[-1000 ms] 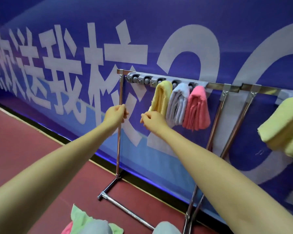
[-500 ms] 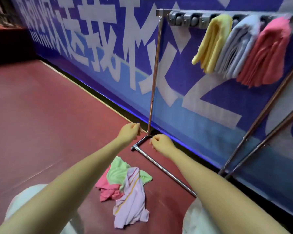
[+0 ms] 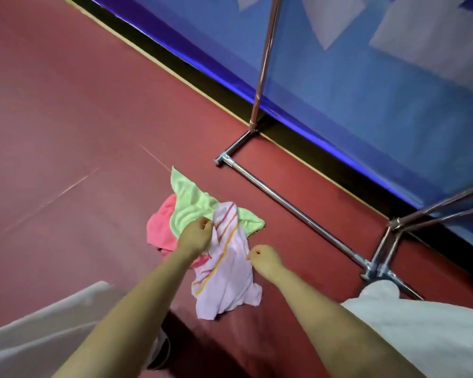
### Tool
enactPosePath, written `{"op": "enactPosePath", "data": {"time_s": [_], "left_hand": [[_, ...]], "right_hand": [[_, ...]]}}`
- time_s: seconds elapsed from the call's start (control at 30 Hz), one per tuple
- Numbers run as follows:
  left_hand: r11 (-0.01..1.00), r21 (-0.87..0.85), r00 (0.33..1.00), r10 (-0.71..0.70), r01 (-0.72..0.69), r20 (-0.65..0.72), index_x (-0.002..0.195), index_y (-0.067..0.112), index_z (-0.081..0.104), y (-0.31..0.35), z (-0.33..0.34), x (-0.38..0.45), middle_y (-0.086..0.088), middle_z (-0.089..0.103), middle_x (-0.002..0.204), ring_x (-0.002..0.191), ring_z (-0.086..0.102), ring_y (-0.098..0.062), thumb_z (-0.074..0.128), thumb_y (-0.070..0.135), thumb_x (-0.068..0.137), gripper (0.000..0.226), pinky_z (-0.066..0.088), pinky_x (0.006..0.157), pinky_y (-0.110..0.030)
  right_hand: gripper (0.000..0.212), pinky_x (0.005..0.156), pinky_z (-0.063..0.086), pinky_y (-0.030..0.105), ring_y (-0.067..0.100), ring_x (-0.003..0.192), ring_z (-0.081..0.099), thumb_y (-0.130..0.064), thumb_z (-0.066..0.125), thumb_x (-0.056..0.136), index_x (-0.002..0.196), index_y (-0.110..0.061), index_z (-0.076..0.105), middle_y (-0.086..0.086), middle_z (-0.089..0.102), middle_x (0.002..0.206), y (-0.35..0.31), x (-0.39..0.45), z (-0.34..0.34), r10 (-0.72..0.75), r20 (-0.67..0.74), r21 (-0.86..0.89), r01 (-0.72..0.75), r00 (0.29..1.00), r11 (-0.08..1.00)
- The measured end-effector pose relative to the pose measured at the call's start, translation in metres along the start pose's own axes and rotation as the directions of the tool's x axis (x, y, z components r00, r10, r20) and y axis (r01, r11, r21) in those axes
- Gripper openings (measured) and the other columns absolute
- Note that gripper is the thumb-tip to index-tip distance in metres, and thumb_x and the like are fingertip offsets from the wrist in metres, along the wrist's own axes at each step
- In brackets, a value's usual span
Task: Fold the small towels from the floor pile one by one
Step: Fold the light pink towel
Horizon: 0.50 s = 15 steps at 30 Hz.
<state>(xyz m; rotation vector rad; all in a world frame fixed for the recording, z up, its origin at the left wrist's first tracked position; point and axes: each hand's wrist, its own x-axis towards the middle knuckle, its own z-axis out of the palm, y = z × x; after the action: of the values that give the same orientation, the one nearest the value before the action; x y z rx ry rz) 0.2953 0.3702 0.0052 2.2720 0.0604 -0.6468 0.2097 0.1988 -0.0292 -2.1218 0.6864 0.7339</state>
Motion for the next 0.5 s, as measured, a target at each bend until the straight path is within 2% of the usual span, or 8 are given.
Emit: {"op": "enactPosePath", "data": {"time_s": [0.07,0.1,0.17,0.23,0.3,0.37,0.43,0.5], "left_hand": [[0.999,0.003,0.999,-0.037,0.037,-0.016,0.092,-0.002,0.062,-0.013,0.02,0.029,-0.019,0.066,0.098,0.093,0.059,-0.033,0.043,0.018,0.099,0.028,0.036,0.071,-0.032],[0.999,-0.008,0.999,-0.042,0.042,-0.028,0.094,-0.002,0.063,-0.017,0.029,0.042,-0.02,0.067,0.099,0.095,0.06,-0.033,0.044,0.019,0.098,0.028,0.039,0.073,-0.033],[0.999,-0.01,0.998,-0.032,0.031,-0.052,0.104,-0.002,0.064,-0.021,0.046,0.066,-0.021,0.067,0.105,0.101,0.061,-0.035,0.046,0.021,0.094,0.03,0.044,0.082,-0.036],[1.0,0.014,0.998,-0.012,0.013,-0.063,0.116,-0.004,0.061,-0.023,0.059,0.087,-0.024,0.065,0.113,0.106,0.06,-0.037,0.05,0.013,0.094,0.03,0.043,0.086,-0.037],[0.999,0.039,0.998,-0.018,0.021,-0.056,0.122,-0.007,0.056,-0.026,0.069,0.108,-0.026,0.063,0.118,0.11,0.058,-0.039,0.05,0.014,0.094,0.035,0.041,0.088,-0.037],[0.997,0.054,0.999,-0.044,0.045,-0.03,0.122,-0.006,0.055,-0.027,0.079,0.127,-0.027,0.063,0.116,0.109,0.058,-0.041,0.052,0.022,0.093,0.041,0.041,0.087,-0.038],[0.995,0.047,0.995,-0.081,0.084,-0.054,0.126,-0.001,0.052,-0.029,0.089,0.143,-0.026,0.062,0.116,0.11,0.057,-0.041,0.062,0.022,0.09,0.044,0.042,0.089,-0.039],[0.989,0.03,0.985,-0.138,0.142,-0.105,0.132,0.002,0.049,-0.029,0.097,0.154,-0.024,0.059,0.121,0.115,0.054,-0.039,0.066,0.02,0.087,0.051,0.04,0.093,-0.038]], "right_hand": [[0.025,0.08,0.046,0.032,0.034,0.096,0.06,-0.016,0.047,0.09,0.091,-0.008,0.07,0.019,0.066,0.103,0.012,0.029,0.011,0.04,0.001,-0.004,-0.04,0.999,0.999],[0.023,0.074,0.042,0.031,0.034,0.086,0.056,-0.016,0.046,0.09,0.078,-0.014,0.065,0.02,0.061,0.093,0.017,0.043,0.016,0.042,-0.004,-0.012,-0.042,0.999,0.999],[0.031,0.066,0.032,0.029,0.024,0.075,0.039,-0.014,0.044,0.09,0.059,-0.019,0.041,0.015,0.047,0.08,0.027,0.068,0.024,0.038,-0.026,-0.029,-0.039,0.999,0.999],[0.033,0.064,0.029,0.03,0.021,0.073,0.038,-0.013,0.046,0.09,0.06,-0.02,0.033,0.014,0.048,0.075,0.034,0.089,0.033,0.032,-0.069,0.006,-0.032,0.997,0.999],[0.024,0.063,0.033,0.034,0.021,0.071,0.04,-0.013,0.051,0.087,0.067,-0.02,0.041,0.004,0.047,0.07,0.037,0.101,0.041,0.025,-0.079,0.074,-0.019,0.997,0.997],[0.007,0.072,0.043,0.037,0.023,0.077,0.05,-0.014,0.057,0.087,0.093,-0.011,0.057,0.003,0.053,0.082,0.041,0.109,0.05,0.022,-0.055,0.177,-0.012,0.998,0.984],[0.03,0.083,0.045,0.038,0.023,0.09,0.056,-0.012,0.061,0.085,0.113,-0.003,0.055,0.007,0.057,0.097,0.045,0.118,0.058,0.042,-0.047,0.271,-0.028,0.998,0.962],[0.035,0.084,0.047,0.039,0.021,0.091,0.056,-0.012,0.066,0.083,0.115,-0.003,0.056,0.01,0.062,0.102,0.047,0.126,0.066,0.05,-0.039,0.324,-0.035,0.998,0.946]]}}
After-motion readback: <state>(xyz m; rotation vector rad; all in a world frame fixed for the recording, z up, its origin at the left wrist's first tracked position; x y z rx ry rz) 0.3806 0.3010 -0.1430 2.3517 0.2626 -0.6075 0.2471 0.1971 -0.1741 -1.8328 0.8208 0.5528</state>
